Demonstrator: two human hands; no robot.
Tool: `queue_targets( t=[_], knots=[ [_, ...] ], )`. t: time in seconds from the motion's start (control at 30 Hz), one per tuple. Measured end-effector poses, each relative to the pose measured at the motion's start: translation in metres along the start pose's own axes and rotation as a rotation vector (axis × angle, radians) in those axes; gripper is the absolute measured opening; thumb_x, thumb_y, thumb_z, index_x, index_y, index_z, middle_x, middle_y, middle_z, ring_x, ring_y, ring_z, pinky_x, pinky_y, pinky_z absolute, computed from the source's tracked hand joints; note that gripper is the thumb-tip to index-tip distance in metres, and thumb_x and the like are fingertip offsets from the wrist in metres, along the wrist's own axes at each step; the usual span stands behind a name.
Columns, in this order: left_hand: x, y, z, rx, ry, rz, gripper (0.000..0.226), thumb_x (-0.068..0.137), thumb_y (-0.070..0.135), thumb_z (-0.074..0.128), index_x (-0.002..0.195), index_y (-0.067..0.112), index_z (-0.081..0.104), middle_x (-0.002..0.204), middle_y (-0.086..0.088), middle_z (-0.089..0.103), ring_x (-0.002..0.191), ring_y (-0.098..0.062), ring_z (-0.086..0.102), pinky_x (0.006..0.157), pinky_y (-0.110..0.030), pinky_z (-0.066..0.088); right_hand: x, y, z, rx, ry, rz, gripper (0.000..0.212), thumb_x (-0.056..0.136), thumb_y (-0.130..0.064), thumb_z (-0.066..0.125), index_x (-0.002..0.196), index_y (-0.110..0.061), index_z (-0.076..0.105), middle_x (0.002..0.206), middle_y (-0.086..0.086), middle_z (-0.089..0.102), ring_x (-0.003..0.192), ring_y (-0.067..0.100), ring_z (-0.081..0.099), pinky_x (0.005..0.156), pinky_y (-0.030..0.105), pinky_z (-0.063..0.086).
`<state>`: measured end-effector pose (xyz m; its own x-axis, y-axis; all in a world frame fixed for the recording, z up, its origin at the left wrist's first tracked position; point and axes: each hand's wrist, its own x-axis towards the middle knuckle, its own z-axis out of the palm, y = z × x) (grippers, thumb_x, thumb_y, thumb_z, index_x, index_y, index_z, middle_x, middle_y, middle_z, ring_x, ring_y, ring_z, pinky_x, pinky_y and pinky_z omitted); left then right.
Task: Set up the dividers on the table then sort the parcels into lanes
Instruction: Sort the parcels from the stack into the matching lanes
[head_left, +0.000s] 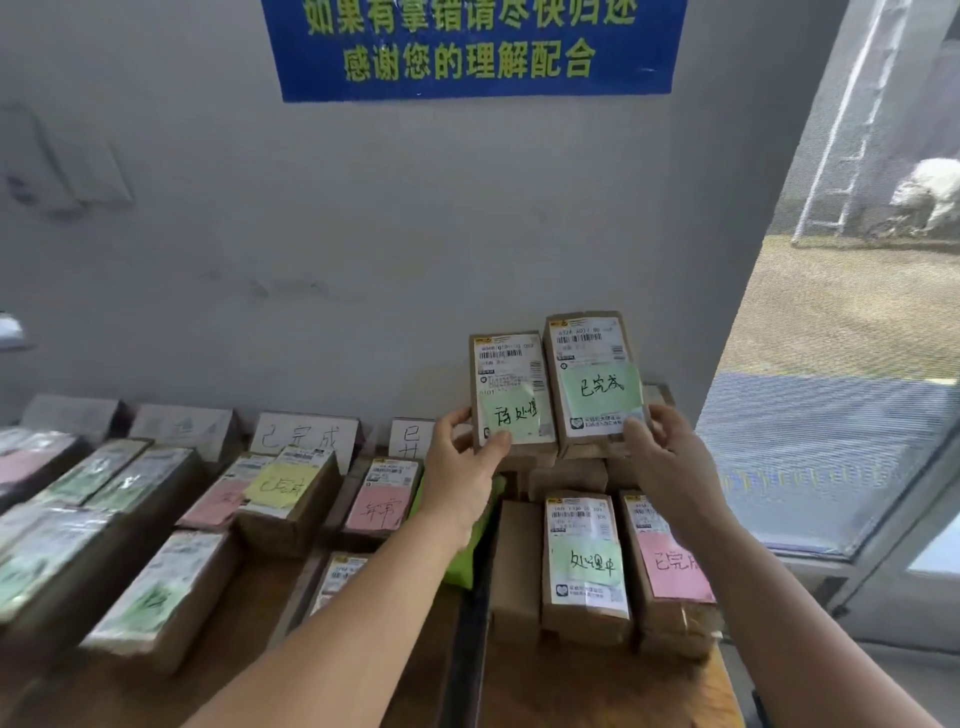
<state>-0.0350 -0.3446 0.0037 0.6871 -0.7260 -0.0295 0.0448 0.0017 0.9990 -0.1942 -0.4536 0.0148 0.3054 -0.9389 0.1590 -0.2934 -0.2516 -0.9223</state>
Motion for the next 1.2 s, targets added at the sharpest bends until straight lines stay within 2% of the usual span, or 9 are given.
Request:
queue_targets(
  t=[0.13, 0.3, 0.4, 0.47, 0.63, 0.83, 0.97, 1.07, 1.2],
  knots=[
    [-0.021, -0.003, -0.025, 0.009, 0.042, 0.013, 0.039, 0.088, 0.022, 0.068, 0.12, 0.029, 0.046, 0.116, 0.004, 0.063, 0.104, -0.016, 0.064, 0.094, -0.037, 0.051, -0.024, -0.01, 0.014, 0.009, -0.006, 0.001, 0.03, 0.091, -0.047, 0.048, 0.105, -0.023, 0.058, 0.087, -0.003, 0.069, 0.085, 0.017, 0.065, 0.083, 0.045, 0.053],
    [-0.043, -0.013, -0.059, -0.037, 0.048, -0.006, 0.036, 0.087, 0.021, 0.069, 0.107, 0.04, 0.047, 0.121, -0.001, 0.062, 0.106, -0.02, 0.064, 0.066, -0.027, 0.057, -0.06, -0.023, 0.031, -0.033, -0.038, 0.036, 0.032, 0.091, -0.049, 0.052, 0.111, -0.023, 0.051, 0.09, -0.005, 0.063, 0.083, 0.014, 0.06, 0.074, 0.035, 0.048],
    [-0.053, -0.014, -0.08, -0.056, 0.023, -0.032, 0.039, 0.085, 0.019, 0.071, 0.106, 0.042, 0.048, 0.118, -0.001, 0.065, 0.107, -0.02, 0.064, 0.09, -0.042, 0.054, -0.078, -0.031, 0.043, -0.022, -0.012, 0.044, 0.037, 0.088, -0.044, 0.061, 0.114, -0.02, 0.053, 0.095, -0.005, 0.065, 0.087, 0.012, 0.061, 0.077, 0.035, 0.048],
    [-0.059, -0.013, -0.096, -0.083, 0.003, -0.048, 0.041, 0.085, 0.016, 0.071, 0.111, 0.037, 0.047, 0.115, 0.001, 0.066, 0.105, -0.017, 0.064, 0.096, -0.042, 0.049, -0.092, -0.038, 0.052, -0.002, 0.003, 0.044, 0.032, 0.087, -0.04, 0.065, 0.109, -0.022, 0.051, 0.088, -0.013, 0.062, 0.082, 0.004, 0.058, 0.074, 0.031, 0.044],
    [-0.076, -0.012, -0.139, -0.103, -0.019, -0.021, 0.055, 0.082, 0.014, 0.074, 0.126, 0.026, 0.042, 0.117, 0.0, 0.063, 0.105, -0.015, 0.063, 0.088, -0.031, 0.052, -0.13, -0.051, 0.08, 0.016, 0.021, 0.06, 0.034, 0.086, -0.041, 0.067, 0.111, -0.023, 0.051, 0.095, -0.009, 0.064, 0.092, 0.013, 0.062, 0.076, 0.032, 0.047],
    [-0.095, -0.018, -0.192, -0.123, -0.02, -0.042, 0.049, 0.075, 0.029, 0.079, 0.113, 0.037, 0.049, 0.11, -0.002, 0.069, 0.099, -0.025, 0.069, 0.086, -0.052, 0.055, -0.176, -0.066, 0.117, 0.034, 0.059, 0.069, 0.033, 0.088, -0.04, 0.063, 0.114, -0.021, 0.053, 0.099, -0.006, 0.066, 0.088, 0.009, 0.063, 0.068, 0.028, 0.049],
    [-0.107, -0.02, -0.222, -0.132, -0.003, -0.031, 0.043, 0.083, 0.02, 0.072, 0.116, 0.032, 0.048, 0.109, 0.0, 0.067, 0.096, -0.018, 0.068, 0.075, -0.037, 0.058, -0.204, -0.073, 0.137, 0.04, 0.048, 0.098, 0.026, 0.093, -0.037, 0.055, 0.114, -0.021, 0.055, 0.101, -0.005, 0.067, 0.088, 0.005, 0.063, 0.068, 0.026, 0.049],
    [-0.116, -0.02, -0.24, -0.103, -0.003, -0.015, 0.044, 0.085, 0.019, 0.07, 0.122, 0.029, 0.047, 0.109, 0.005, 0.065, 0.094, -0.006, 0.064, 0.066, -0.02, 0.048, -0.22, -0.073, 0.148, 0.048, 0.034, 0.119, 0.028, 0.093, -0.038, 0.056, 0.116, -0.021, 0.055, 0.103, -0.005, 0.067, 0.093, 0.008, 0.063, 0.079, 0.031, 0.053],
    [-0.124, -0.025, -0.261, -0.081, 0.001, -0.032, 0.04, 0.086, 0.018, 0.07, 0.118, 0.032, 0.049, 0.108, 0.009, 0.066, 0.092, -0.001, 0.061, 0.066, -0.017, 0.043, -0.233, -0.073, 0.165, 0.083, 0.01, 0.172, 0.032, 0.093, -0.038, 0.057, 0.119, -0.021, 0.054, 0.103, -0.004, 0.068, 0.094, 0.012, 0.065, 0.083, 0.039, 0.056]
  ],
)
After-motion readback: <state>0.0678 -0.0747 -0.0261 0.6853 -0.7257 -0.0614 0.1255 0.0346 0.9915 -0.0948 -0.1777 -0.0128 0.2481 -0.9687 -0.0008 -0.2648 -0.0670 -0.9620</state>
